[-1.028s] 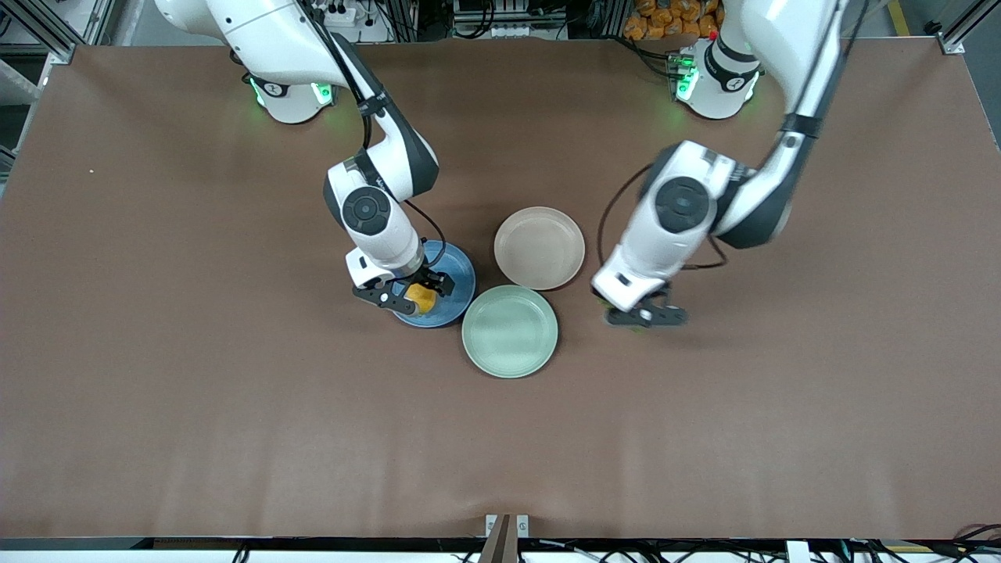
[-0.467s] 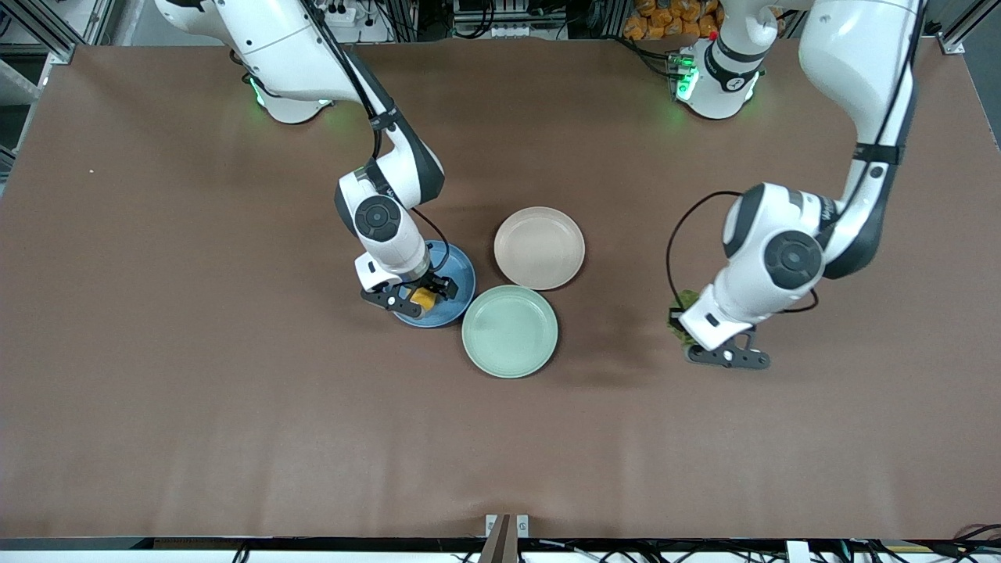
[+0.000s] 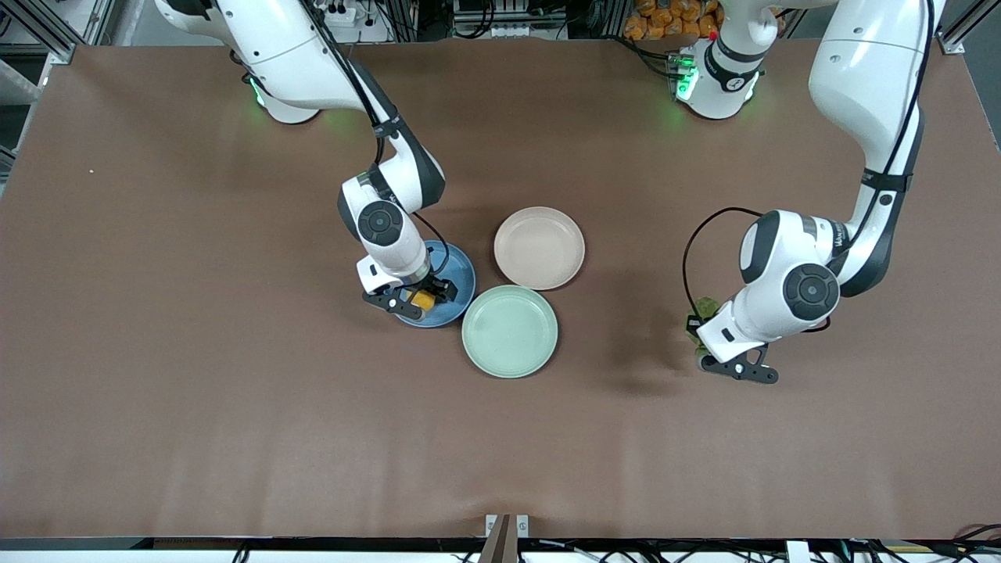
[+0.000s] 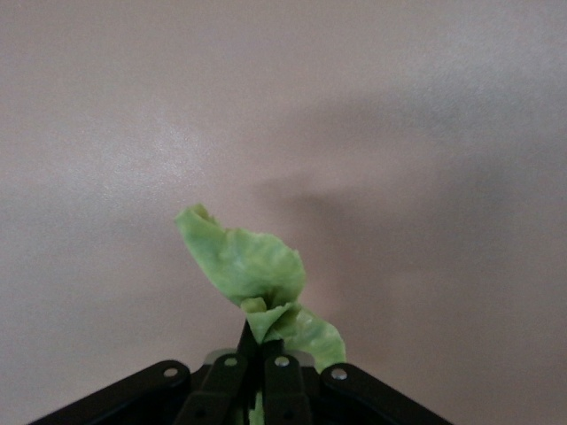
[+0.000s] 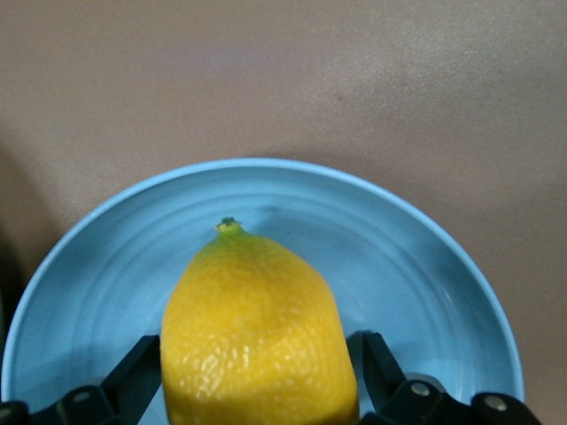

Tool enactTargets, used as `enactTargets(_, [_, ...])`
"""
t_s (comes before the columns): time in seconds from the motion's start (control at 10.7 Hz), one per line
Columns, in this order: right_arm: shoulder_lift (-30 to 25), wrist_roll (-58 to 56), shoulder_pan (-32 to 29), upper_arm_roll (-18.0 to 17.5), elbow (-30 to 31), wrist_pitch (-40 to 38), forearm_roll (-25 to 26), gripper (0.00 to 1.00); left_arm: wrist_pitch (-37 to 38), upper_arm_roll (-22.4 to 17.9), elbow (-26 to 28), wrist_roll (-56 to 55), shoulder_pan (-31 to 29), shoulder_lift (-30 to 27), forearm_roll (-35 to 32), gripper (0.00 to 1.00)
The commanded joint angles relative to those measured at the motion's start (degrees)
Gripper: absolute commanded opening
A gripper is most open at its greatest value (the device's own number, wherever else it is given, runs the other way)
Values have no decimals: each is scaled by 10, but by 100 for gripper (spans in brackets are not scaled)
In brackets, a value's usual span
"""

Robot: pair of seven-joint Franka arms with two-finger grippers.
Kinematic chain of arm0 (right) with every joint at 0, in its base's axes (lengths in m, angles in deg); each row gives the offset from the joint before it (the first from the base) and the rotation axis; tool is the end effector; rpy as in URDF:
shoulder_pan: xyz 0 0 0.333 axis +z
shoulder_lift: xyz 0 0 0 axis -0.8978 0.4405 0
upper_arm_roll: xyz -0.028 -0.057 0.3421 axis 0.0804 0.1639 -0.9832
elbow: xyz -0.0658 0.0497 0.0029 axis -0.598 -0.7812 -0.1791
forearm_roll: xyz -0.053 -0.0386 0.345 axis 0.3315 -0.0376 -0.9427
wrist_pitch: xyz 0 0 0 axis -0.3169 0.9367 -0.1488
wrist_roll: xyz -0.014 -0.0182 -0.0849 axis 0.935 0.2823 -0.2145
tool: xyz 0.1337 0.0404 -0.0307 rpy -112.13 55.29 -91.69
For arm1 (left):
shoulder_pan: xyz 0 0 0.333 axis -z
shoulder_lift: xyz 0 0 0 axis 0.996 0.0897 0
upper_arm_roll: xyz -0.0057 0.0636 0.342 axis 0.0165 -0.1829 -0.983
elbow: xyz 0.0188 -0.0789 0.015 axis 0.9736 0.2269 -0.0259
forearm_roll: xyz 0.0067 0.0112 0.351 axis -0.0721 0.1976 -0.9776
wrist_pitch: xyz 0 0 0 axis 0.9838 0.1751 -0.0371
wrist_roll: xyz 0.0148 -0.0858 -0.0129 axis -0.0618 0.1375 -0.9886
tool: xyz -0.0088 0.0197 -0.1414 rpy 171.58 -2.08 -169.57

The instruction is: Pick lemon and lettuce from blue and beige plates

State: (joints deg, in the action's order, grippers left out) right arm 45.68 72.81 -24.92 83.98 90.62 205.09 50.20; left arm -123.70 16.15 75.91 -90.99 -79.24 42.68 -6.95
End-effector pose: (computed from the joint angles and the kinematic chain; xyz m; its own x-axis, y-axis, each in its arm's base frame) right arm 0.5152 0.3512 0.1996 0.9320 -0.3619 -0.0185 -0.3624 -0.9313 -0.0369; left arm 0.6326 -0.1394 0.2796 0.9704 -0.2360 -0.0513 -0.2351 -0.9717 0.0219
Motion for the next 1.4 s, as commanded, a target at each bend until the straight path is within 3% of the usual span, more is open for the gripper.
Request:
enactTargets(0.0, [5,6,7,5,0,7,-3,86,11,3,-7,9,-2,2,-18,97])
enactTargets(0.19, [5,6,5,4,-1,4,-3,67,11,4,-7,9,-3,2,-27,100])
enactTargets(0.56, [-11,2,-2,4,-18,-37,-7,51,11,4,-6,4,-2,-2,-28,100])
enactTargets(1.03, [-31,-26,-40,6,-109,-206,-6,51,18,10,8,-26,0,-12,-28,100])
enactTargets(1.31, [-44,-87,-85,6,-163,-313,-5,51,17,13,76,-54,-6,-74,-25,100])
